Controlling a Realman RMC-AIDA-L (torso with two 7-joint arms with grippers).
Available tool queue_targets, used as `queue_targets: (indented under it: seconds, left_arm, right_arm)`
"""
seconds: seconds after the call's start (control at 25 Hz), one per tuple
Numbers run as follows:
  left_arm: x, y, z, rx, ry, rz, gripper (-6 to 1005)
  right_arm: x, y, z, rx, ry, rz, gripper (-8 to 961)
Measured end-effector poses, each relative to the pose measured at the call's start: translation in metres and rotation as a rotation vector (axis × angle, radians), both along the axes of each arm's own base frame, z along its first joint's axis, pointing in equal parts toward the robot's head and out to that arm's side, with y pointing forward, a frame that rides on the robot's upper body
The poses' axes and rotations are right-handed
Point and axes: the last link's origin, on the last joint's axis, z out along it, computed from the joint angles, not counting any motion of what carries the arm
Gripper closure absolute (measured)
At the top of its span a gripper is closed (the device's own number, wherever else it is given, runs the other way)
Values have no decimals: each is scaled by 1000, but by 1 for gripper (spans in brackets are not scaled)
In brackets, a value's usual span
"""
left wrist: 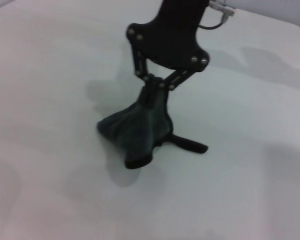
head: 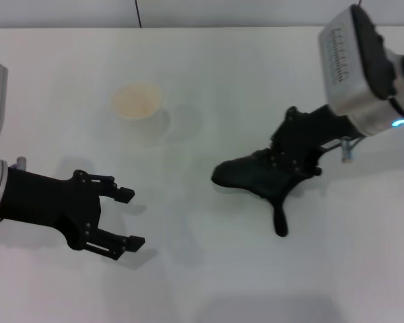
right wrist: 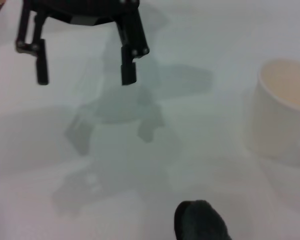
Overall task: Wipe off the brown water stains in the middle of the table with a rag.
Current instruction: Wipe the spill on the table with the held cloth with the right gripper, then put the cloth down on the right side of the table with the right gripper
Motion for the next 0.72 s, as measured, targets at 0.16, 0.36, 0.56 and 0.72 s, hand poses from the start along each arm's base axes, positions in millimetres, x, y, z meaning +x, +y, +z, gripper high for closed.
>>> queue_targets:
  seconds: [0.16,0.36,0.56,0.72]
  left_arm:
    - [-1,2,3,20,-6,-3,109]
    - [1,4,4,22,-7,-12,109]
    - [2,5,4,23,-7,-17,109]
    - [3,6,3,27,-6,-18,109]
  right_arm:
    - [12,-1,10,16,-5,-40,901]
    - [18,-2,10,29,-1,-59,892]
    - [21,-1,8,30,-19,-92,883]
    - [23,-1,8,39,-23,-112,876]
